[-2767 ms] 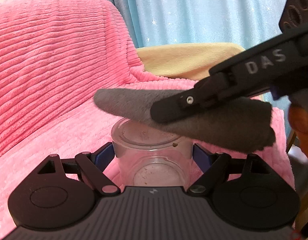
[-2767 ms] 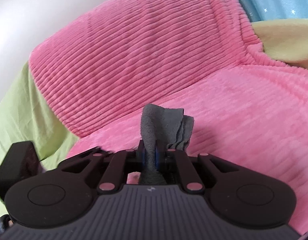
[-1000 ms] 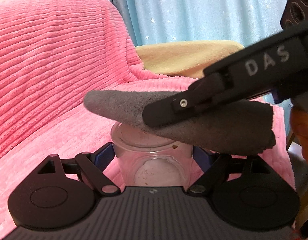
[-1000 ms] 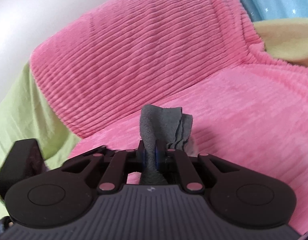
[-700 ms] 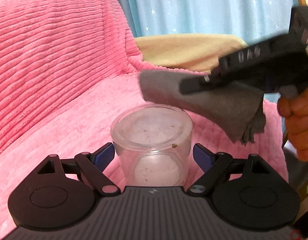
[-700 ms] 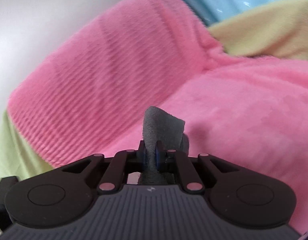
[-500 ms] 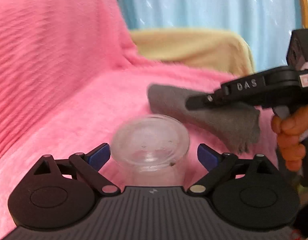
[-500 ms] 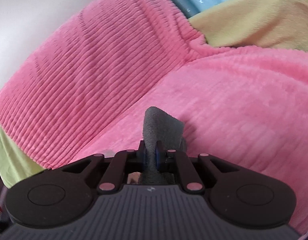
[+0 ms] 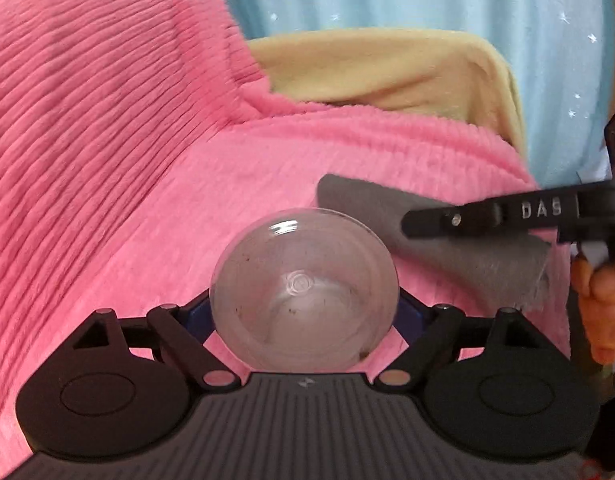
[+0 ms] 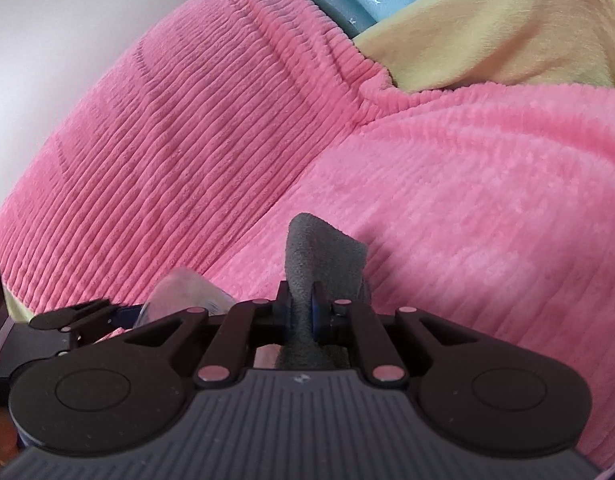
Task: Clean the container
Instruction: 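Rotate the jar in the left gripper to turn its white lid toward the cloth, then hold the jar in the left gripper while the right gripper wipes its white lid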
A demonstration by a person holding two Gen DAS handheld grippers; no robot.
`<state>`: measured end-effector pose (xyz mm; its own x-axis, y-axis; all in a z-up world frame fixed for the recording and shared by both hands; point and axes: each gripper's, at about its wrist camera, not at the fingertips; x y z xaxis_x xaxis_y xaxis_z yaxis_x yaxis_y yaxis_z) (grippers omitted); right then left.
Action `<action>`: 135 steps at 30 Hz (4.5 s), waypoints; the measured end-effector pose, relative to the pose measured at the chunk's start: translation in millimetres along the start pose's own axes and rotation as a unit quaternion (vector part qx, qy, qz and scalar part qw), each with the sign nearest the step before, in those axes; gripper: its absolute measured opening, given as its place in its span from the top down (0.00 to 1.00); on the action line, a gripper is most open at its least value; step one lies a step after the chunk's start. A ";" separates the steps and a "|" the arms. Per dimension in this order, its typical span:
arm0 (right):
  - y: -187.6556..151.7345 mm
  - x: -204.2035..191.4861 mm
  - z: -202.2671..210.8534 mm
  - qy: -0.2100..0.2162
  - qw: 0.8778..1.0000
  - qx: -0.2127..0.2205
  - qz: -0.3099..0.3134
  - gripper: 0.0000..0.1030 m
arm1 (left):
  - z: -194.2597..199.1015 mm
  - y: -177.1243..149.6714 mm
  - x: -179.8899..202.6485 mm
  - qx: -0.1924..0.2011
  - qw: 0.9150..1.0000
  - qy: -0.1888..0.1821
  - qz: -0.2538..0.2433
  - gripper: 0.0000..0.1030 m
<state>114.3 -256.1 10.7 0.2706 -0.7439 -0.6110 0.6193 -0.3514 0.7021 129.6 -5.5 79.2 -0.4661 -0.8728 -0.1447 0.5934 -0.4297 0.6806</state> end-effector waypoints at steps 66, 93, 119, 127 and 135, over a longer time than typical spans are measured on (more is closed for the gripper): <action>-16.2 -71.8 -14.9 0.127 0.965 -0.078 0.217 0.93 | 16.6 -88.1 20.7 0.163 0.986 0.017 0.004 0.18; -26.8 -83.1 -9.1 0.143 0.961 -0.101 0.212 0.93 | 10.3 -91.0 19.0 0.161 0.986 0.011 0.037 0.18; -31.5 -92.5 -26.8 0.153 0.961 -0.099 0.209 0.93 | 7.8 -89.9 11.3 0.159 0.986 0.011 0.043 0.18; -20.7 -84.5 -36.9 0.106 0.970 -0.063 0.211 0.94 | 7.3 -89.3 9.1 0.161 0.986 0.004 0.040 0.18; -31.8 -91.3 -11.0 0.106 0.966 -0.090 0.218 0.93 | 13.4 -81.8 54.8 0.153 0.985 0.041 0.069 0.18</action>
<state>78.0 -170.7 40.1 0.6681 -0.6590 -0.3453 0.5250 0.0888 0.8464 46.6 -15.1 25.2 -0.3324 -0.9394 -0.0840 0.4160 -0.2260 0.8808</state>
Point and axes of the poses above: each gripper's, at about its wrist camera, not at the fingertips, and z roughly against the way its jaws point, x to its right, y to its top, and after that the axes turned 1 degree about z, right-handed
